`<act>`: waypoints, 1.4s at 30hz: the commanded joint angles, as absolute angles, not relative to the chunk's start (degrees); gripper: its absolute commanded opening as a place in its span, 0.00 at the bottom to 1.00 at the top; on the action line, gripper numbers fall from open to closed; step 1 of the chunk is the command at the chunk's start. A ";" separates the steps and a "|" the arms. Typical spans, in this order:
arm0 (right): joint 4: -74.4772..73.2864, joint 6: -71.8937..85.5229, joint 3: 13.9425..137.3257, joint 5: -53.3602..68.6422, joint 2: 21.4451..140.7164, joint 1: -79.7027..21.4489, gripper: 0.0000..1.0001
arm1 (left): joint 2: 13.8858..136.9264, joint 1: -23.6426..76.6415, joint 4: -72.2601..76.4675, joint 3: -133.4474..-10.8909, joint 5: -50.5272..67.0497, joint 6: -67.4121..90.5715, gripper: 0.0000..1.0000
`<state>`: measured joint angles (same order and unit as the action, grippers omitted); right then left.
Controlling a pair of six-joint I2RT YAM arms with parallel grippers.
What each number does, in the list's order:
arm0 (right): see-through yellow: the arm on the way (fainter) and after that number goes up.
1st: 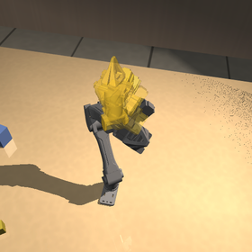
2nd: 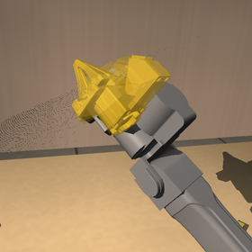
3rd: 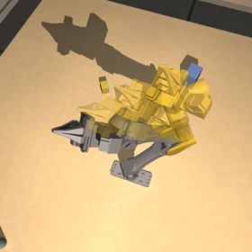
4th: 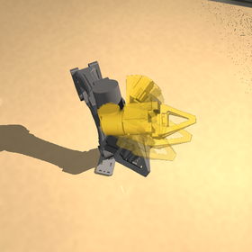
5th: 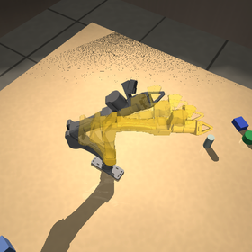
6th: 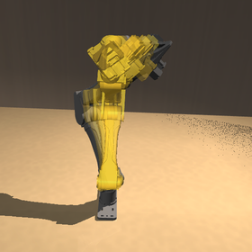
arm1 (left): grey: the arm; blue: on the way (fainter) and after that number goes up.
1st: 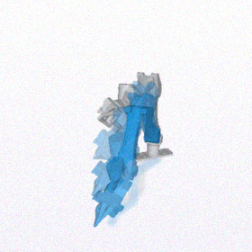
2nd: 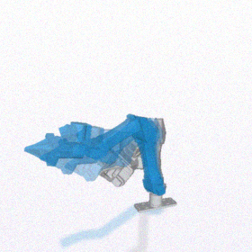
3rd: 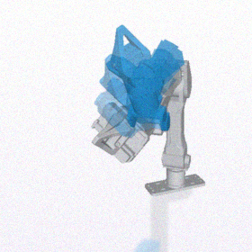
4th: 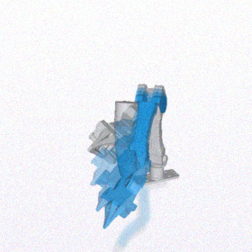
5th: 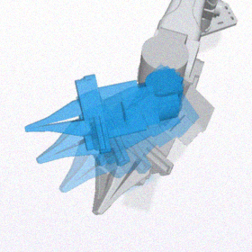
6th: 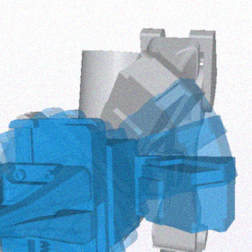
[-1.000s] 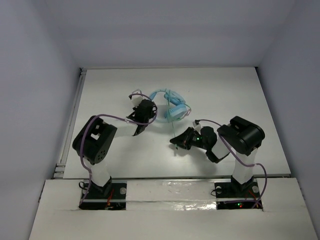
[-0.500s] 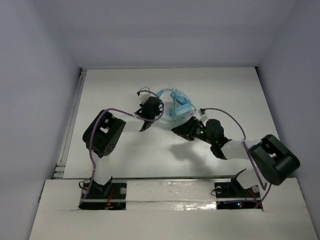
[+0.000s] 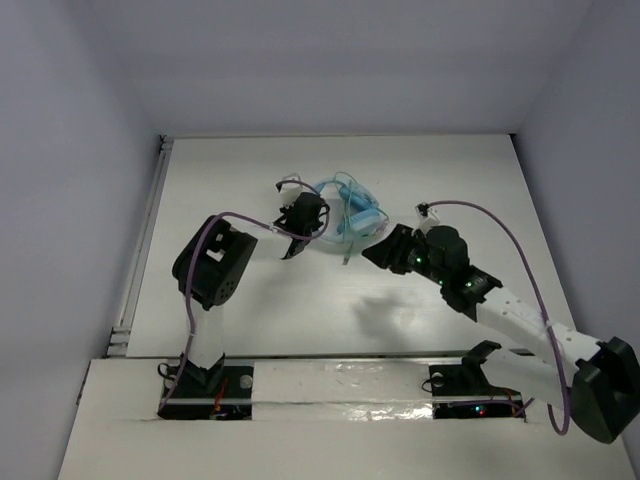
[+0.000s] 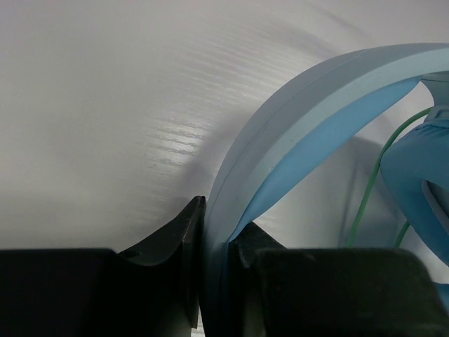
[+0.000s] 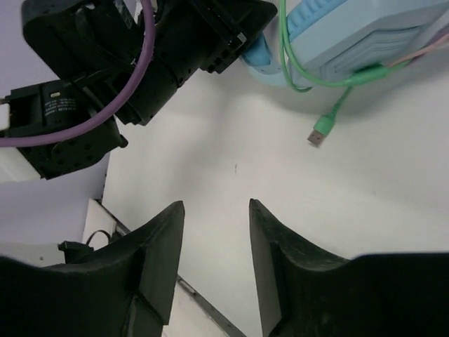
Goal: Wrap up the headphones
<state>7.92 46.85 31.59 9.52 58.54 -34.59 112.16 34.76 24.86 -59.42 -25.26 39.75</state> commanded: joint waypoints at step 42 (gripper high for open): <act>-12.83 30.67 47.81 -26.63 18.73 -34.98 0.61 | 49.67 40.52 10.32 -44.04 -28.66 31.99 0.99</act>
<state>-14.66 30.65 49.10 -21.32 20.49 -34.59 53.78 40.42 17.76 -45.01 -30.81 33.45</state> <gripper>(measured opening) 0.605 0.989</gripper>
